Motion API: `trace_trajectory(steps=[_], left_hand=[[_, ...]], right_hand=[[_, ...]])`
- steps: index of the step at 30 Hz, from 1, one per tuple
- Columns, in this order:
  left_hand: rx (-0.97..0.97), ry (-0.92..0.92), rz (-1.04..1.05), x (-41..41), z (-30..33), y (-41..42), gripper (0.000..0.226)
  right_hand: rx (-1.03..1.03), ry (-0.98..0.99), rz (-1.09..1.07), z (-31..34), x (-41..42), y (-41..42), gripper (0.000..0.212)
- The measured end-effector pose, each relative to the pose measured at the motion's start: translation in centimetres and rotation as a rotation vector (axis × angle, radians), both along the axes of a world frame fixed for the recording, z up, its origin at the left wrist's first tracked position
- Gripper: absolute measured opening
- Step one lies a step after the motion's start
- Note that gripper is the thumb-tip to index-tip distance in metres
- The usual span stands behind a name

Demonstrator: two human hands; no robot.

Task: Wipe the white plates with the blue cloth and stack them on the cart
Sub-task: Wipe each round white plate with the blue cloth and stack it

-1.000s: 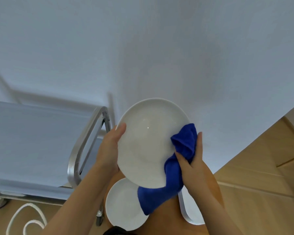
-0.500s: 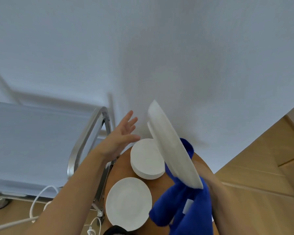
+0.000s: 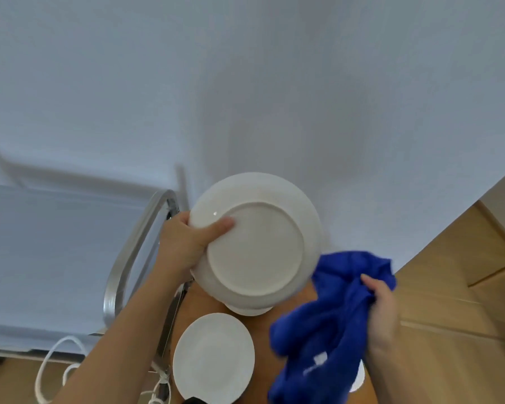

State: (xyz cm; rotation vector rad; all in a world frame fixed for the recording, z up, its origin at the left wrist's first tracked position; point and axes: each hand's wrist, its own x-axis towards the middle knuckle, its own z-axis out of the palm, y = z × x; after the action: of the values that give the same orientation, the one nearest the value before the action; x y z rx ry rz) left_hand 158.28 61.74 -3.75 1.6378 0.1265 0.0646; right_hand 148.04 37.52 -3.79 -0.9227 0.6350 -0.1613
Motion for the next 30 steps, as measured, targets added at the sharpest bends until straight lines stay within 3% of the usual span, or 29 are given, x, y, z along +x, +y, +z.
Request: trace_trajectory(steps=[2, 4, 5, 6, 7, 9, 10, 12, 14, 17, 19, 22, 26, 30], left_hand=[[0.154, -0.042, 0.084, -0.1, 0.5, 0.0, 0.061], [0.287, -0.091, 0.101, -0.4, 0.8, -0.6, 0.074], [0.332, -0.122, 0.091, -0.7, 1.1, -1.2, 0.077], [0.354, -0.157, 0.070, -1.2, 1.5, -1.9, 0.080], [0.369, -0.197, 0.045, -1.8, 1.8, -2.5, 0.080], [0.383, -0.288, -0.005, -2.8, 2.1, -3.4, 0.066], [0.378, -0.332, -0.012, -3.1, 2.2, -3.6, 0.052], [0.365, -0.372, -0.002, -3.4, 2.4, -3.4, 0.048], [0.337, -0.330, 0.005, -3.3, 2.8, -3.1, 0.060], [0.238, -0.189, 0.090, -3.0, 3.0, -2.7, 0.064], [0.164, -0.071, 0.188, -2.7, 2.5, -2.2, 0.059], [-0.017, 0.084, 0.300, -2.3, 1.6, -1.9, 0.046], [-0.423, 0.250, 0.411, -2.5, 1.0, -3.4, 0.032], [-0.479, 0.216, 0.442, -3.3, 0.9, -5.2, 0.039]], right_hand=[[0.126, -0.216, -0.049, 1.5, 0.0, 0.9, 0.013], [0.041, -0.219, 0.027, 2.9, 0.5, 2.6, 0.024], [-0.100, -0.160, 0.122, 2.7, 0.9, 3.4, 0.034], [-0.338, -0.086, 0.257, 3.1, 1.1, 4.6, 0.048], [-0.735, -0.087, 0.419, 3.7, 1.5, 5.5, 0.057], [-1.473, -0.312, 0.497, 3.8, 2.5, 6.5, 0.064], [-1.679, -0.400, 0.512, 4.1, 3.1, 6.6, 0.063], [-1.816, -0.511, 0.378, 3.6, 4.5, 5.8, 0.064], [-1.744, -0.586, 0.206, 2.8, 5.0, 5.1, 0.058], [-1.376, -0.591, 0.094, 1.3, 5.0, 4.5, 0.047], [-1.142, -0.455, 0.054, 0.6, 5.1, 4.3, 0.039], [-0.910, -0.236, 0.030, -0.7, 5.1, 3.9, 0.058], [-0.870, -0.036, -0.078, -2.1, 4.7, 5.1, 0.067], [-0.753, 0.025, -0.204, -2.5, 4.7, 6.4, 0.065]])
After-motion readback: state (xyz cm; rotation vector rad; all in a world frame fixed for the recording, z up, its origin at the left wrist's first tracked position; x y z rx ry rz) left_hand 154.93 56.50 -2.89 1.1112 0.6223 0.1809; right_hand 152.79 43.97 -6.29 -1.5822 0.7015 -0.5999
